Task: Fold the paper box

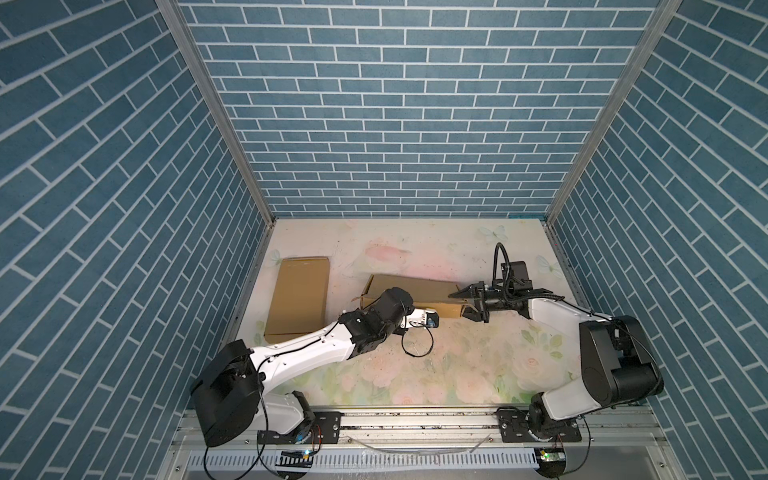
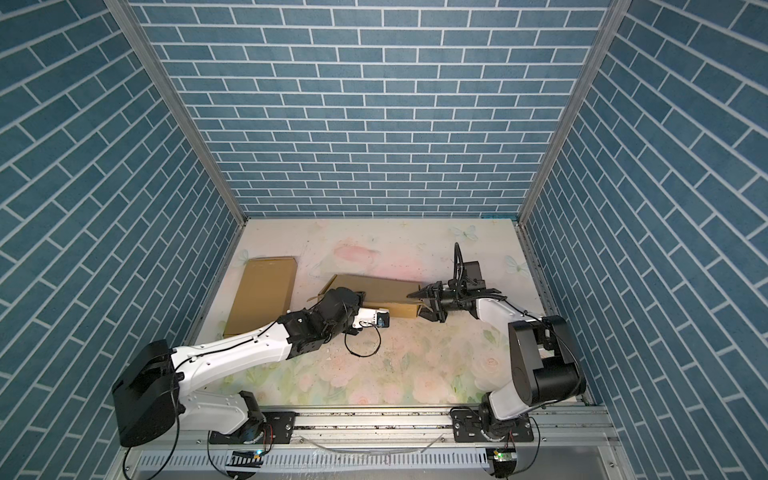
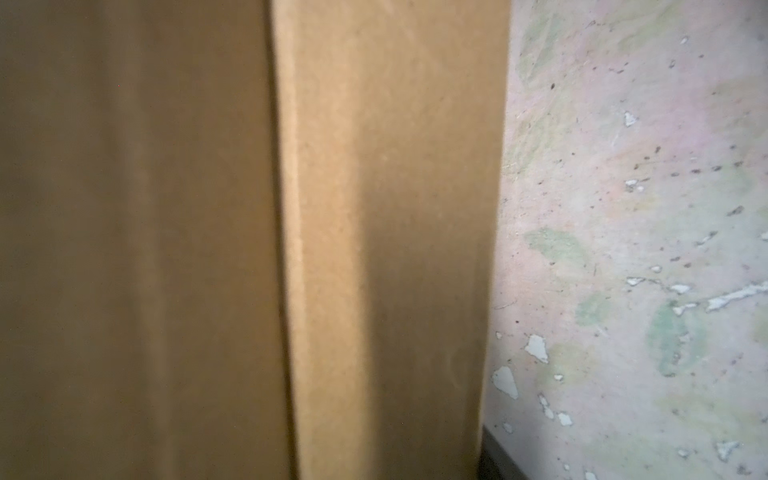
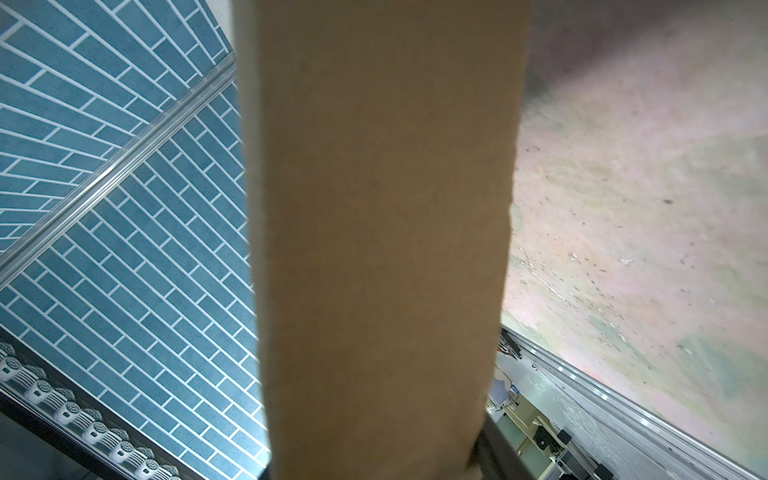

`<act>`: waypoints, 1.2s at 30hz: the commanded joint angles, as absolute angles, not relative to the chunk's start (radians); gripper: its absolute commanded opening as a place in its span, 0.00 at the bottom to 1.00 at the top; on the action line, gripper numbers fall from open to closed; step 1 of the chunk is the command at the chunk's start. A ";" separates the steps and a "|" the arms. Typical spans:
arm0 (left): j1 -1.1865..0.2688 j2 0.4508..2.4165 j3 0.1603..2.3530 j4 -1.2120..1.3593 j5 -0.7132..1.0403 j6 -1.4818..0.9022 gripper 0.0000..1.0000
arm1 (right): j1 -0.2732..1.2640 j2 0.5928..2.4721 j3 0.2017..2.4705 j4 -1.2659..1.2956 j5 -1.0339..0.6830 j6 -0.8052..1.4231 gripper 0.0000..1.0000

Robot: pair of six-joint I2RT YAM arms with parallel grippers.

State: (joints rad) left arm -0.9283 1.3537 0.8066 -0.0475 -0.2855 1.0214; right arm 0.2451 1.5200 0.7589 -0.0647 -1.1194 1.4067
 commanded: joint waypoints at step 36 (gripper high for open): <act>-0.776 1.565 1.374 -0.913 0.077 0.706 0.49 | 0.035 1.039 0.910 -0.423 -0.752 0.561 0.74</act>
State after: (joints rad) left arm -0.7902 1.5269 1.3376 -0.7464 -0.0315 0.7429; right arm 0.0246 1.0874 0.9218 -0.4076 -0.8185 0.7471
